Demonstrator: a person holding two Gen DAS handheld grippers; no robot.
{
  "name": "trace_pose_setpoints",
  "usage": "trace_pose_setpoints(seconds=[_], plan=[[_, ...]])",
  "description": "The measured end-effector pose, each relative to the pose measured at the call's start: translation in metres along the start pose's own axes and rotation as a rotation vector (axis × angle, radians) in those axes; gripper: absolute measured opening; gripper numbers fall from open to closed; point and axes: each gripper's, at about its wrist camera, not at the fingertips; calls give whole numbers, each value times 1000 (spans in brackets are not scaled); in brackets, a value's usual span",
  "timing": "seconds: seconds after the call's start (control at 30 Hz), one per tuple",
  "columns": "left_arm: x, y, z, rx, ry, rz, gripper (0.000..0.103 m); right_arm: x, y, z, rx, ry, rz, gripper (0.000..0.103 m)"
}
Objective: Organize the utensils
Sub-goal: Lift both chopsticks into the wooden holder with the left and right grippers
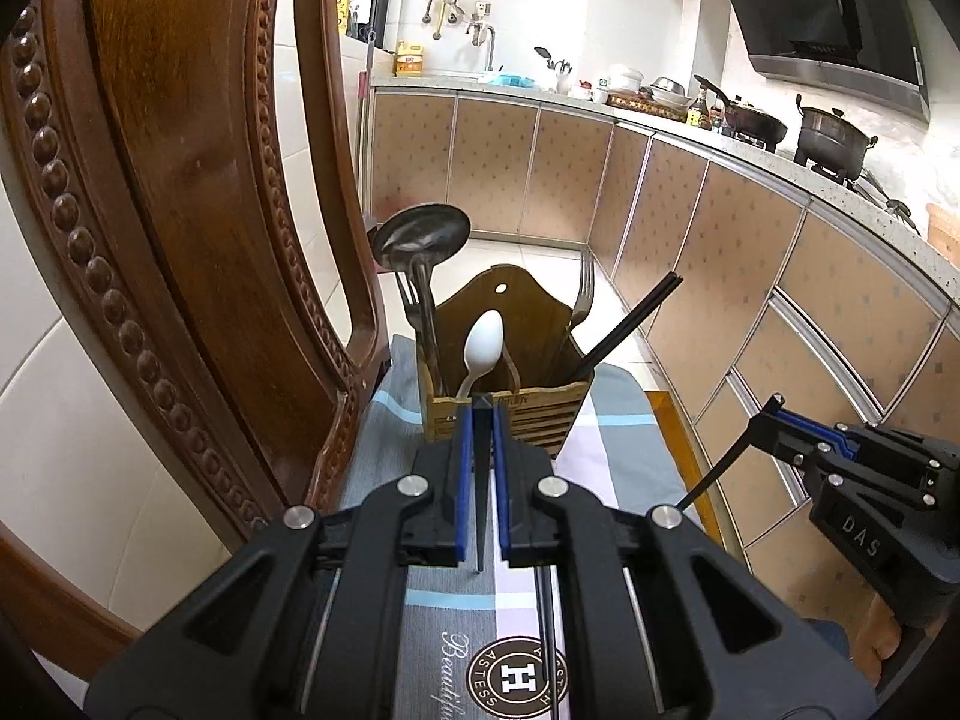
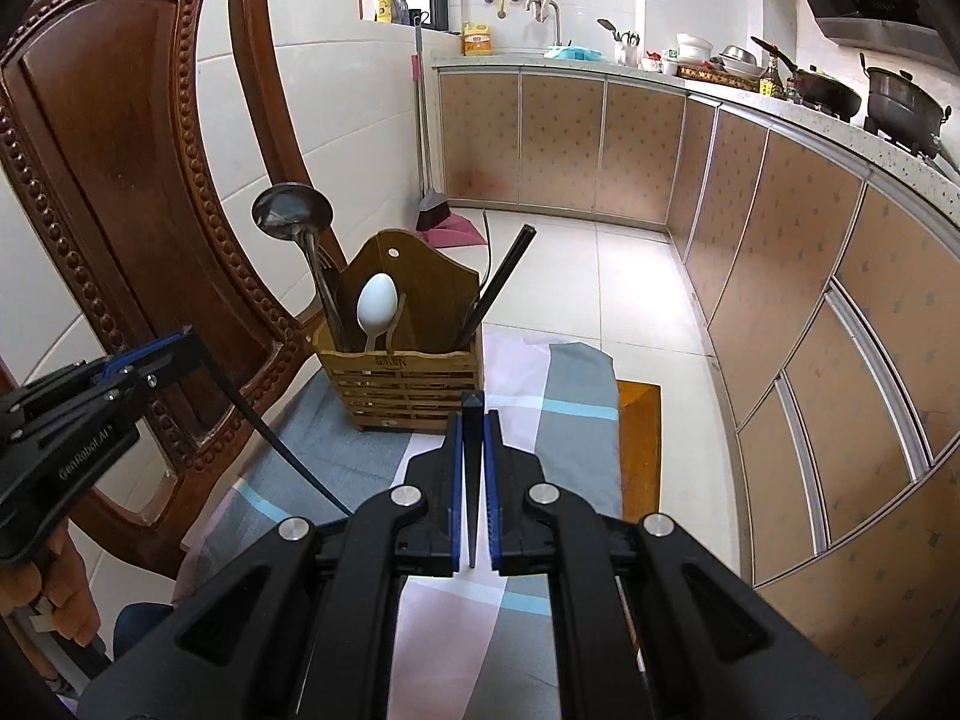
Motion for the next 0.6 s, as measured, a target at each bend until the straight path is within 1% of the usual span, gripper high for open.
trace_pose_setpoints(seconds=[0.2,0.37,0.43,0.6], plan=[[-2,12,-8,-26,-2,7,7,-2,15,-14,-41,13,8,7],[-2,31,-14,-53,-24,15,7,2,34,-27,-88,20,-5,7],[-2,43,-19,-75,-31,18,7,3,44,-34,-112,26,-8,7],[-1,77,-33,-154,-14,31,7,3,71,-47,-162,39,-2,7]])
Point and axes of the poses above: each gripper's, at about its wrist camera, not at the fingertips, and z roughly the way its jaws point, x to its left, y to its top, and after that the axes turned 3 degrees about -x, right-handed
